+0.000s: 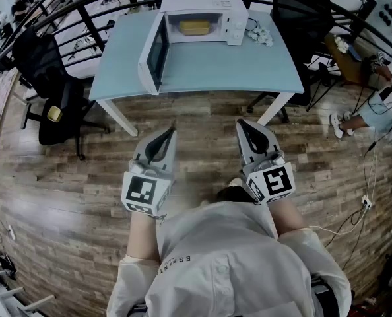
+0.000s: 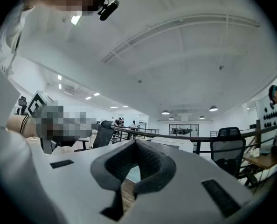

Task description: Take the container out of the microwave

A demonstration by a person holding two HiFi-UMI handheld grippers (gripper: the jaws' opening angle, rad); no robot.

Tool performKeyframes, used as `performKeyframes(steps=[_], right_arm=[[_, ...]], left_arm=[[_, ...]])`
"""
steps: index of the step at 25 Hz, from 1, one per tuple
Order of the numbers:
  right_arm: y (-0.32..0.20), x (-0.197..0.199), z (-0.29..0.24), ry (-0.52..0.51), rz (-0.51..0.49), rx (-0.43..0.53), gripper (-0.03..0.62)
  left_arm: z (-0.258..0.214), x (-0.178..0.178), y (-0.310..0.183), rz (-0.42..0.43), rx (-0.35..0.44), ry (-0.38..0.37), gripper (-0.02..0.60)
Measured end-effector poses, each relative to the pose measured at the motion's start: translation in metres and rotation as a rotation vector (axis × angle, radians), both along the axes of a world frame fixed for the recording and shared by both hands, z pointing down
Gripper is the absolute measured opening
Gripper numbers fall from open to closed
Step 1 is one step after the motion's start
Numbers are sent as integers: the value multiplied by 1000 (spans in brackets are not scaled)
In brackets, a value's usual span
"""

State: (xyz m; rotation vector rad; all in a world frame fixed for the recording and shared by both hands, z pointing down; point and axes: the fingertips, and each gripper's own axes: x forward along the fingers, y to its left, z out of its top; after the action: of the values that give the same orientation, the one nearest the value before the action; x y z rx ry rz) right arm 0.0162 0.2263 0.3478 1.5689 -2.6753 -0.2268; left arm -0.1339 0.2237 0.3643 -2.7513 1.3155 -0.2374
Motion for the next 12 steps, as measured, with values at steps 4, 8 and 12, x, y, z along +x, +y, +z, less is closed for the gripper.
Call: performKeyframes(steps=[4, 8, 12], right_arm=[[-3, -1, 3, 1, 1, -10, 15], [-4, -3, 10, 0, 5, -25, 15], [-7, -5, 14, -8, 14, -36, 15]], left_arm=[[1, -2, -4, -4, -7, 5, -6], [5, -4, -5, -2, -13, 14, -6], [7, -6, -6, 4, -21, 18, -6]])
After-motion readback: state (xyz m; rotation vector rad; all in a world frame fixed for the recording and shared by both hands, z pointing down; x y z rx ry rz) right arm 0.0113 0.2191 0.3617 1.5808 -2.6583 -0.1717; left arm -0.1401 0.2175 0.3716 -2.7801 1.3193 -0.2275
